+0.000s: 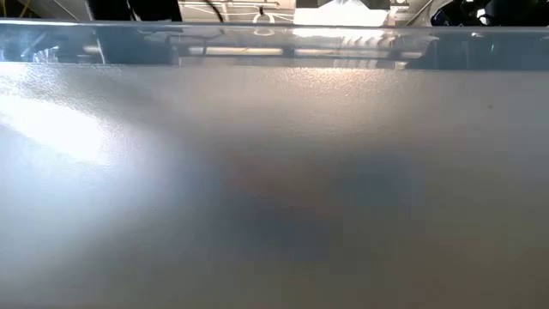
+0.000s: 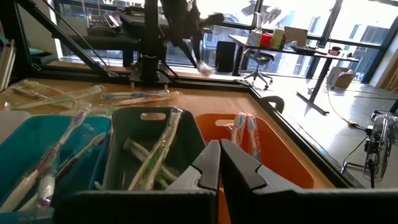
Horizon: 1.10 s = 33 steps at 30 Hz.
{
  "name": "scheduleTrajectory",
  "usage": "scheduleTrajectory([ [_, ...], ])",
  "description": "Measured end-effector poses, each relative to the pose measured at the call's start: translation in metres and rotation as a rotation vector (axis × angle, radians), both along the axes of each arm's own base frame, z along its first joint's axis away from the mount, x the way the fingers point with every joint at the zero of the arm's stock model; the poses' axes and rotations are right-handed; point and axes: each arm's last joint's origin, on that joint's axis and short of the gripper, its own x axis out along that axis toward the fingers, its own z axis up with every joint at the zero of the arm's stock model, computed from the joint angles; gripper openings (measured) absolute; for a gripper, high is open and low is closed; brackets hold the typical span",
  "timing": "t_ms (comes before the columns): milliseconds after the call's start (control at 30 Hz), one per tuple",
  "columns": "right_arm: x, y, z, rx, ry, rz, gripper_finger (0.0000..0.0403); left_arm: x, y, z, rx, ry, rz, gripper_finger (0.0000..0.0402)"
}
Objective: Pick & Place Toothbrushes
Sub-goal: Put the purple toothbrush into the blue bin
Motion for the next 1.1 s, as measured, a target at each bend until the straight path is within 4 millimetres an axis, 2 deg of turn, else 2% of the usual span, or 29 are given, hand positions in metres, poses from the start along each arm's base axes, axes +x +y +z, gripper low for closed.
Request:
scheduleTrajectory([
  [300, 0.0, 0.0, 0.0, 0.0, -0.001, 0.0, 0.0004, -0.004, -0.01, 0.045, -0.241, -0.559, -0.1, 0.0013],
  [500, 0.0, 0.0, 0.001, -0.001, -0.006, -0.001, 0.0004, 0.004, -0.012, 0.057, -0.384, -0.769, -0.046, 0.0013],
  [633, 0.0, 0.0, 0.001, -0.003, -0.006, -0.001, 0.0004, 0.016, -0.011, 0.053, -0.417, -0.79, -0.01, 0.0013],
  [767, 0.0, 0.0, 0.001, -0.005, -0.006, 0.0, 0.0004, 0.037, -0.015, 0.043, -0.469, -0.791, -0.015, 0.0013],
  [967, 0.0, 0.0, 0.0, -0.005, -0.005, 0.0, 0.0004, 0.072, -0.04, 0.027, -0.517, -0.792, -0.127, 0.0013],
  [1100, 0.0, 0.0, 0.001, -0.005, -0.006, 0.0, 0.0004, 0.087, -0.057, 0.021, -0.557, -0.808, -0.173, 0.0013],
])
